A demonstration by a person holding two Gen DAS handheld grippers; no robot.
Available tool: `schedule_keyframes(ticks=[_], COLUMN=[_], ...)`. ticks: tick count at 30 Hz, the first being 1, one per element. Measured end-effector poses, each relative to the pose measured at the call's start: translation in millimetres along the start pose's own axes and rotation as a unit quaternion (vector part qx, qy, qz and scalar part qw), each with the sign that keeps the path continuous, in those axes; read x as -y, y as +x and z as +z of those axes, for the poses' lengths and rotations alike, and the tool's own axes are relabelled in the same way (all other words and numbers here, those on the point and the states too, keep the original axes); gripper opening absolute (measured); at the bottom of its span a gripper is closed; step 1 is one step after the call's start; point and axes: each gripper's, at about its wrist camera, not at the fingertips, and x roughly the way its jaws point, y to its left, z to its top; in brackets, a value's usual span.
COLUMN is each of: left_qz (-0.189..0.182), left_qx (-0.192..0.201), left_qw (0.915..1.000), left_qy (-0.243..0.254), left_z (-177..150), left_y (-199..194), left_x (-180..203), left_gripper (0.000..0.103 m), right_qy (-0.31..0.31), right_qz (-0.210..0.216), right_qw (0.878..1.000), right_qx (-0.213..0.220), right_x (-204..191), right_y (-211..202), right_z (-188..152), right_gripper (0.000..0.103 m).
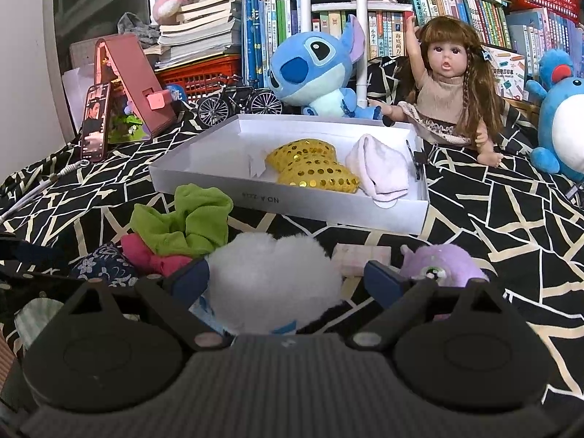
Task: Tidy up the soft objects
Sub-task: 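Grasp the white fluffy ball with the right tool while the left tool grasps the blue floral pouch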
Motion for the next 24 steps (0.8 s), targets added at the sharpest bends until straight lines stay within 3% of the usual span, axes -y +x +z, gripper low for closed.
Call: schedule_keyframes(ticks=[5,7,9,17,24], left_qz=[-0.023,-0.032,-0.046,-0.058,-0.060], left_qx=[-0.012,-0.014,-0.013,-0.013,-0.017], left_qw=[0.9995,0.9991,0.9984,0.9973,0.9969], left_qy=[-0.019,-0.023,-0.030,-0.043,-0.049], left_z=[0.9,1.7,2.3,2.3,0.8], left_y=[5.4,5.6,5.1,5.9,10.8], left_x=[-1.9,-1.6,-1.3,0.3,-0.1], left_gripper=[0.061,0.048,0.043,0.042,0.050], right_qy=[0.002,0.001,0.000,-0.004,-0.006], right_qz=[0.004,0.006,0.009,0.014,0.017], right_qw=[1.000,1.000,1.000,1.000,1.000], right_qx=[-0.002,-0.004,-0.005,-0.007,-0.013], right_x=[-0.3,-0.9,-1.7,-4.3,-5.9], right_y=[0.9,1.4,2.2,4.0,8.2], right_z=[-0.2,-0.4,-0.7,-1.6,-2.8], right_gripper=[0.096,0.096,0.096,0.096,0.095])
